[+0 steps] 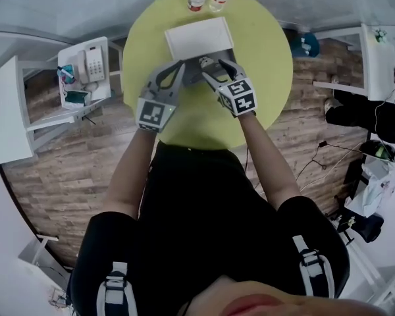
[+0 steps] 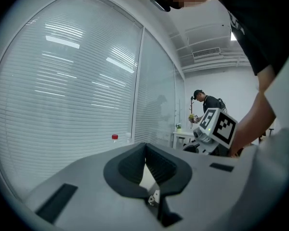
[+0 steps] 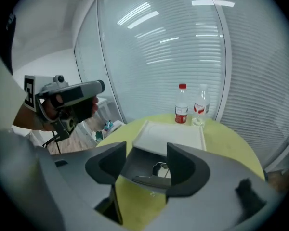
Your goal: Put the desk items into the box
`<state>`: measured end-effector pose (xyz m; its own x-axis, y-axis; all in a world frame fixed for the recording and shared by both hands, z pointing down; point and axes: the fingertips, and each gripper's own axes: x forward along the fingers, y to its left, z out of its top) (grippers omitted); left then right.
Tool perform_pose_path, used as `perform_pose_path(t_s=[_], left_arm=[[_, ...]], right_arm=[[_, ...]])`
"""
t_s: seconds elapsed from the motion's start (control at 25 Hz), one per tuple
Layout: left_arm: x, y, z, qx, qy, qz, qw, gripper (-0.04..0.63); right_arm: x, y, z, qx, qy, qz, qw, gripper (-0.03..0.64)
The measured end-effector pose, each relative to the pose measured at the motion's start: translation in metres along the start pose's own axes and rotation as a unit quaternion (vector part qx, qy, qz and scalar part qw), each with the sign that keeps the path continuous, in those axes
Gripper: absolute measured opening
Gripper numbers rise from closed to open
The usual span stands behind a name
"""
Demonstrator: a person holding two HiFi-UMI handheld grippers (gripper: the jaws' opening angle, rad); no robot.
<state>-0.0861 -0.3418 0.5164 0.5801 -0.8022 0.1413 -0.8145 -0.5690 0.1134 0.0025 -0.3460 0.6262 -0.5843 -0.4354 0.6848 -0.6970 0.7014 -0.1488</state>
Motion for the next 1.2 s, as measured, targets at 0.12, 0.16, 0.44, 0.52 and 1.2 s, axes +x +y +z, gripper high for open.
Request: perform_pose_path(t_s=[0.12,0.16,0.44,0.52,1.2], left_arm=[[-0.008,-0.008,0.017,0.021,0.011,-0.015,0.9996,0.012],[-0.01,-0.012,0.024,0.026,0.011,-0.021,0.9994,0.012],[-0.024,-0.039,0.073,0.025,-0.023,-0.054,0.998,0.012],[-0.03,-0.047,0.087,0.025,-0.03,-0.063,0.9972,0.012],[-0.048,-0.086,0.13,0.036,-0.044,-0.104,0.9929,0.012]], right_arm=[[-0.033,0.011,0.027,-0.011,-0.044,-0.003,0.999,0.167],[-0.045,0.015,0.037,-0.014,-0.062,-0.005,0.998,0.121],[-0.119,0.055,0.1,-0.069,-0.192,0.002,0.979,0.017],[-0.136,0.065,0.112,-0.078,-0.218,0.006,0.973,0.017],[-0.204,0.094,0.149,-0.093,-0.301,0.001,0.949,0.015]])
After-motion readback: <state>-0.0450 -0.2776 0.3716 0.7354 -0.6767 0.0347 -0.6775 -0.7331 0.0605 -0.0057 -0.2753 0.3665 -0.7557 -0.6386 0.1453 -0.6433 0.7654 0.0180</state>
